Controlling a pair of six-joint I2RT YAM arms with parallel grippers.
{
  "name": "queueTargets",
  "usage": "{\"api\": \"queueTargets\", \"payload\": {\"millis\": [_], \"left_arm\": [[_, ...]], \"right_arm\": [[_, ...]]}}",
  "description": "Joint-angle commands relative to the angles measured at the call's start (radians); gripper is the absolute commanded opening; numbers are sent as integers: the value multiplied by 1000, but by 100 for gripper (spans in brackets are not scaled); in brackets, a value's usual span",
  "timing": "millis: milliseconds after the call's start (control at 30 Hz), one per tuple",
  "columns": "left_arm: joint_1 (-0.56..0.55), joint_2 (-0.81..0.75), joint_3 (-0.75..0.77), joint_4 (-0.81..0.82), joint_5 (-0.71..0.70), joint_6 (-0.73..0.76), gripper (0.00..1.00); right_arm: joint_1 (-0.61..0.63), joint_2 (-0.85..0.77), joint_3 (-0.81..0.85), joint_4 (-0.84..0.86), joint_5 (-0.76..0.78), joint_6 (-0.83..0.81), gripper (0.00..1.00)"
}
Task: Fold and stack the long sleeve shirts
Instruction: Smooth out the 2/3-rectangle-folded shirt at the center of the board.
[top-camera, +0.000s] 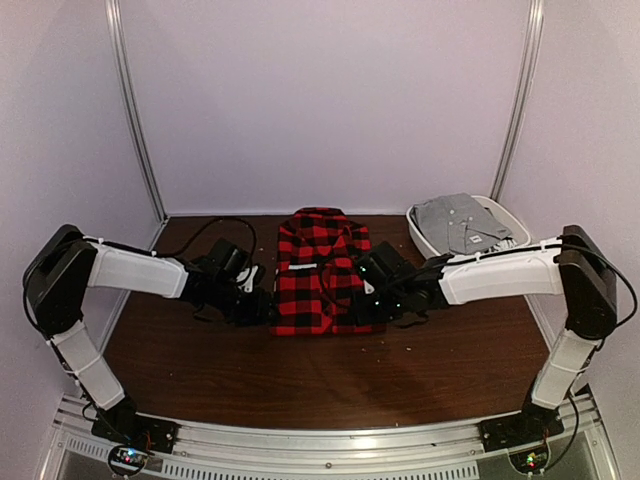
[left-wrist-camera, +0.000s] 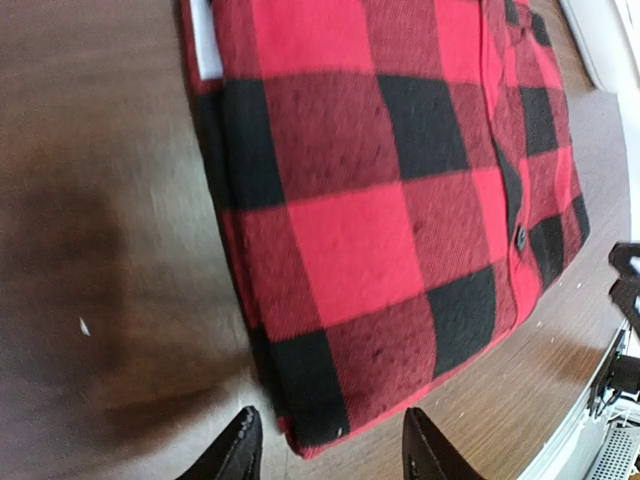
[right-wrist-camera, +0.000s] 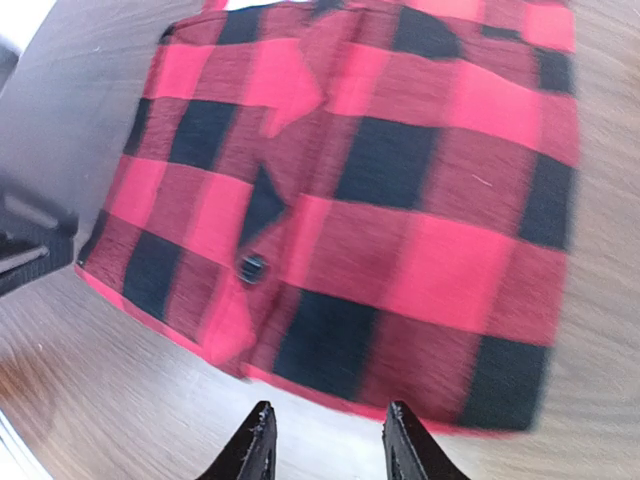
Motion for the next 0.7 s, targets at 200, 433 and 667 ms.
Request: {"api": "queueTargets", "payload": {"millis": [200, 433, 667], "left_arm": [[-28, -101, -123, 76, 2, -94, 49], [-37, -88, -175, 160, 33, -141, 48], [-42, -68, -201, 237, 28, -186, 45]], "right_arm": [[-95, -171, -301, 152, -73, 69, 37], [-134, -212, -389, 276, -149, 101, 37], [-190, -205, -474, 423, -218, 161, 36]]}}
